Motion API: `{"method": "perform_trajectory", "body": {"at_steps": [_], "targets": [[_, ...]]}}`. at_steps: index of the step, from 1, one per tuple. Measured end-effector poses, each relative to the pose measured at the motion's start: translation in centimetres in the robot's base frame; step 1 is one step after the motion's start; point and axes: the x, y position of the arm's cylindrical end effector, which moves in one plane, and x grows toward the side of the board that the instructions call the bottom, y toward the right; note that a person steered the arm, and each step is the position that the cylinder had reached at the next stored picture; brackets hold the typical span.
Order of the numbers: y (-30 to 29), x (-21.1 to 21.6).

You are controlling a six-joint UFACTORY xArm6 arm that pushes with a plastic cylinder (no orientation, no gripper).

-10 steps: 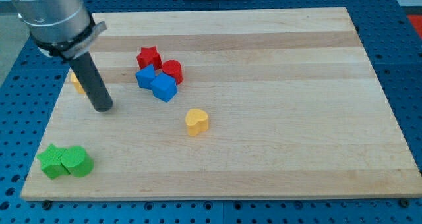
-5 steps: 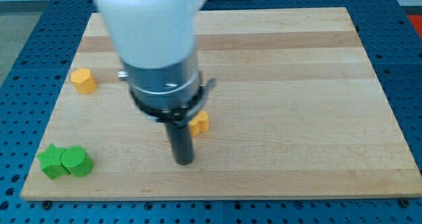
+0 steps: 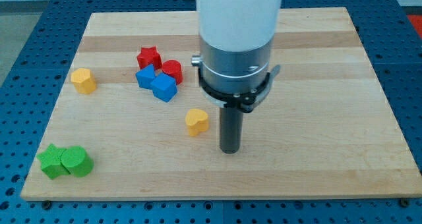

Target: Push the yellow heart closer to the blue cube

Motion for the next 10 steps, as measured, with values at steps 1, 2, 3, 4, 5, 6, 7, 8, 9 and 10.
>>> {"method": "perform_trajectory", "body": {"at_steps": [1, 2, 3, 4, 5, 6, 7, 8, 9, 10], "targets": [[-0.7, -0.4], [-0.6, -1.1], [-0.7, -1.3], [-0.7, -1.4], [-1.3, -2.2], [-2.4, -3.1], [-3.0, -3.8], [-3.2, -4.6], [-3.4, -5.4], [-4.6, -5.9]]}}
